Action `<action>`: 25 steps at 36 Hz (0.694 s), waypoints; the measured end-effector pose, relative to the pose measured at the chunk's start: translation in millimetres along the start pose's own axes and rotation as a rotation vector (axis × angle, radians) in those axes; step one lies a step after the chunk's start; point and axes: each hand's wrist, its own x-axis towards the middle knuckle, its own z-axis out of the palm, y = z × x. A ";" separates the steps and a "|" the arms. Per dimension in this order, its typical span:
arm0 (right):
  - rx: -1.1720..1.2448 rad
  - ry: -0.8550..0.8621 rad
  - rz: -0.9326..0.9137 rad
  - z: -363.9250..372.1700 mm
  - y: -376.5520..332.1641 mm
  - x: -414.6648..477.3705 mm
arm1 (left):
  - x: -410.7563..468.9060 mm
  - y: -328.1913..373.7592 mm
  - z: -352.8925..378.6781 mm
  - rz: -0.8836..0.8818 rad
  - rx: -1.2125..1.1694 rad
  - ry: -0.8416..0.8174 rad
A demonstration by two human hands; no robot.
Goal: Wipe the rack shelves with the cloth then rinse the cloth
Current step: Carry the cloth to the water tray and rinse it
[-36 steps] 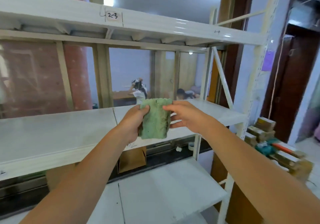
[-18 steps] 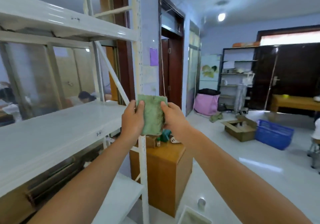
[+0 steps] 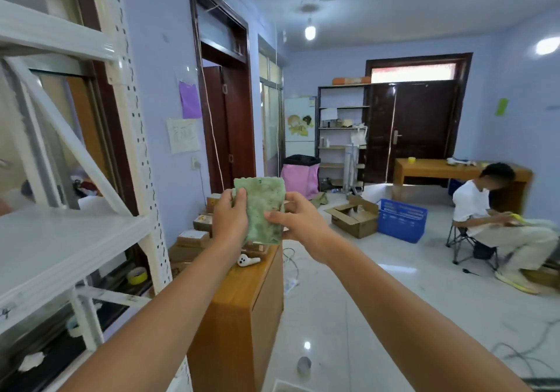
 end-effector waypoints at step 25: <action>-0.082 0.373 0.135 -62.1 143.6 222.7 | 224.8 -185.0 119.5 -0.036 0.014 -0.316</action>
